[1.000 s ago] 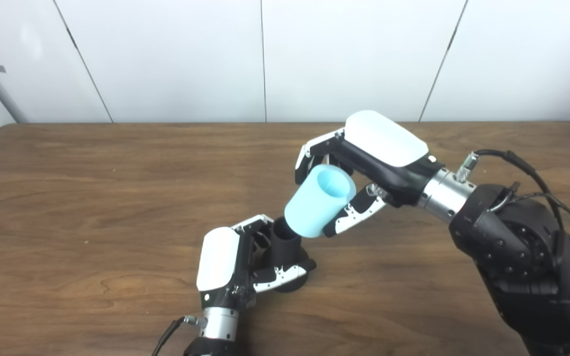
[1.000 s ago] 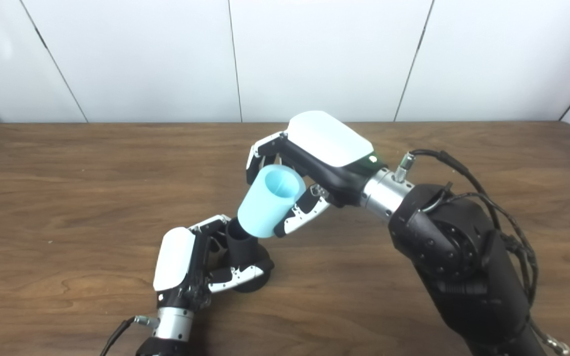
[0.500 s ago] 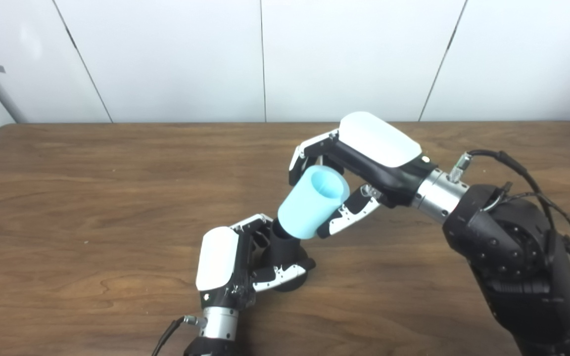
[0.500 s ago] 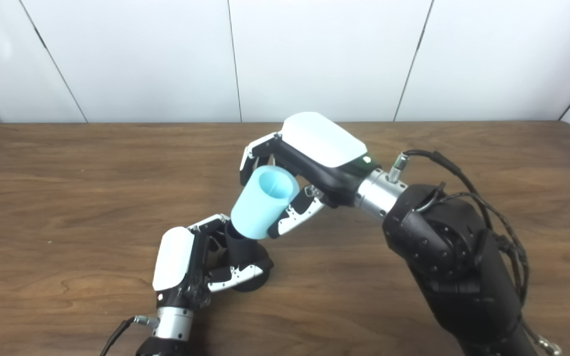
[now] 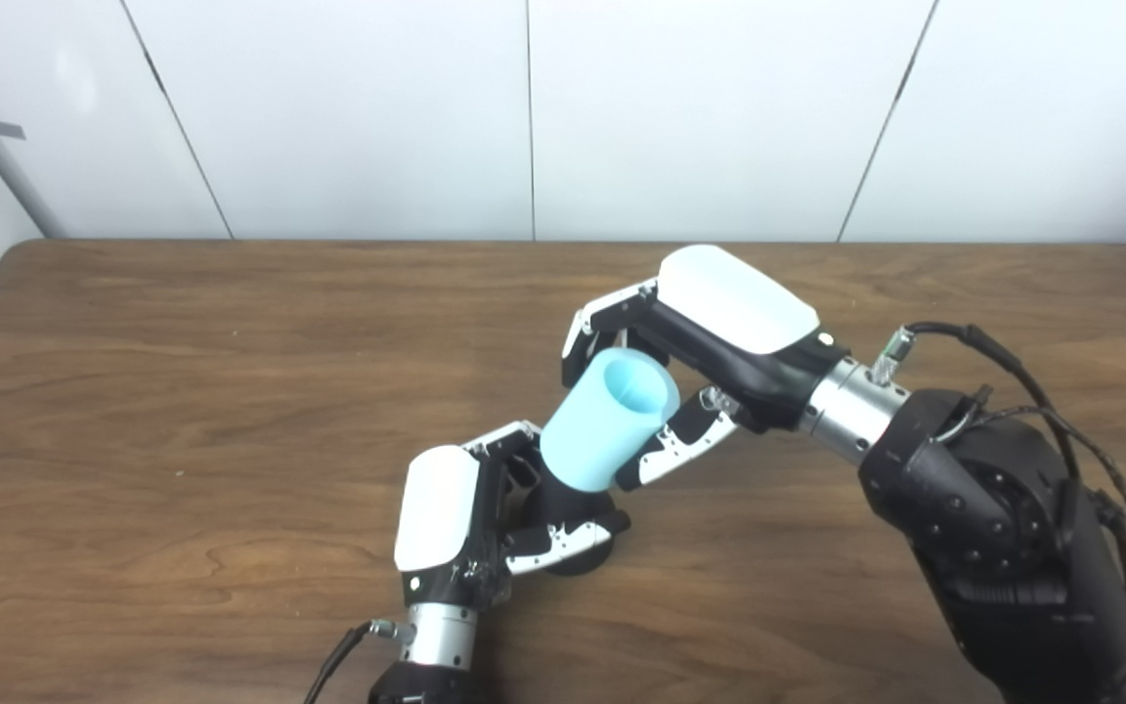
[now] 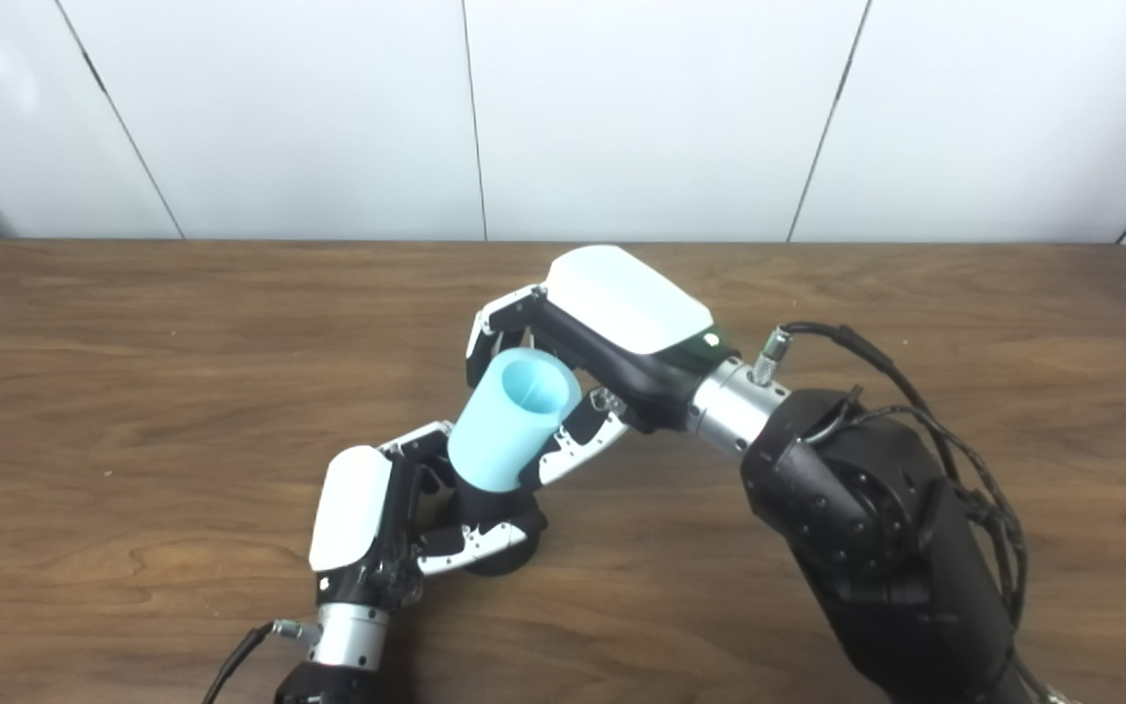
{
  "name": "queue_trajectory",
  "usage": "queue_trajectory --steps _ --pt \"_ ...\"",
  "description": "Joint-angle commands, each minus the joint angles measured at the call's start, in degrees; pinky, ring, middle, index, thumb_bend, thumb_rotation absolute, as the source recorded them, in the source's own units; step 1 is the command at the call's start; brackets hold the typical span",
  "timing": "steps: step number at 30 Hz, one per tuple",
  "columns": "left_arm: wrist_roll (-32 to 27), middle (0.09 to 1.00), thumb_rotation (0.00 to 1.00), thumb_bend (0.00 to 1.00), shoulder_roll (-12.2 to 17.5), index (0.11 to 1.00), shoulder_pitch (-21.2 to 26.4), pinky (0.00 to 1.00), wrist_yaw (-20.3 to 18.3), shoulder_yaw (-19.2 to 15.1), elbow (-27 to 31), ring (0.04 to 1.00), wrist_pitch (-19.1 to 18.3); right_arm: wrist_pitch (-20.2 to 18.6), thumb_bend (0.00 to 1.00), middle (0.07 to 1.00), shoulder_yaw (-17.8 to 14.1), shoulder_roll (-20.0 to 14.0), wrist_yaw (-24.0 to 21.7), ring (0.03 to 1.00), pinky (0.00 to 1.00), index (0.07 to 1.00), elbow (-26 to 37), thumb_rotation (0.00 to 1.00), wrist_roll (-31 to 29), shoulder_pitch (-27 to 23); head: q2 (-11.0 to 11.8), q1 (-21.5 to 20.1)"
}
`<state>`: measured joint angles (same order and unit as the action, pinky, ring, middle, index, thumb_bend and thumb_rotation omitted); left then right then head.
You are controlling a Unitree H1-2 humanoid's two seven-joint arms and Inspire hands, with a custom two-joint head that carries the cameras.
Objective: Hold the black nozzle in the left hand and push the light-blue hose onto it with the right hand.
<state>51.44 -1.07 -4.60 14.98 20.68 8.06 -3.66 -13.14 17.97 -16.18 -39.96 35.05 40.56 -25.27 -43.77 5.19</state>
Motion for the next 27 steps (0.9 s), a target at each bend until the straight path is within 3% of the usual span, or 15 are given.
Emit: queue_trajectory --steps 1,16,19,27 --pt "0.7 0.456 0.00 0.52 -2.4 0.491 -1.9 0.40 -1.3 2.0 -3.3 0.458 -2.7 2.1 0.51 0.486 0.3 0.6 1.9 0.371 0.33 0.537 0.2 0.00 0.1 -1.1 -0.1 0.0" --pt "0.6 0.453 0.00 0.52 -2.8 0.492 -2.3 0.42 -1.6 2.6 -3.4 0.466 -3.1 4.0 0.51 0.455 2.3 1.2 2.6 0.339 0.25 0.541 -1.1 0.00 -0.7 -2.6 -0.5 0.1" --pt "0.8 0.446 0.00 0.52 -2.9 0.493 -2.3 0.42 -1.5 2.7 -3.5 0.465 -3.2 4.3 0.52 0.483 2.9 0.5 1.0 0.377 0.22 0.498 -1.5 0.00 -0.4 -4.1 -0.6 0.0" --pt "1.2 0.438 0.00 0.52 -3.1 0.495 -2.4 0.41 -0.9 3.3 -4.0 0.459 -3.0 3.5 0.51 0.443 4.5 -2.3 -4.8 0.338 0.23 0.537 -1.6 0.00 -0.7 -7.9 -0.8 -0.2"
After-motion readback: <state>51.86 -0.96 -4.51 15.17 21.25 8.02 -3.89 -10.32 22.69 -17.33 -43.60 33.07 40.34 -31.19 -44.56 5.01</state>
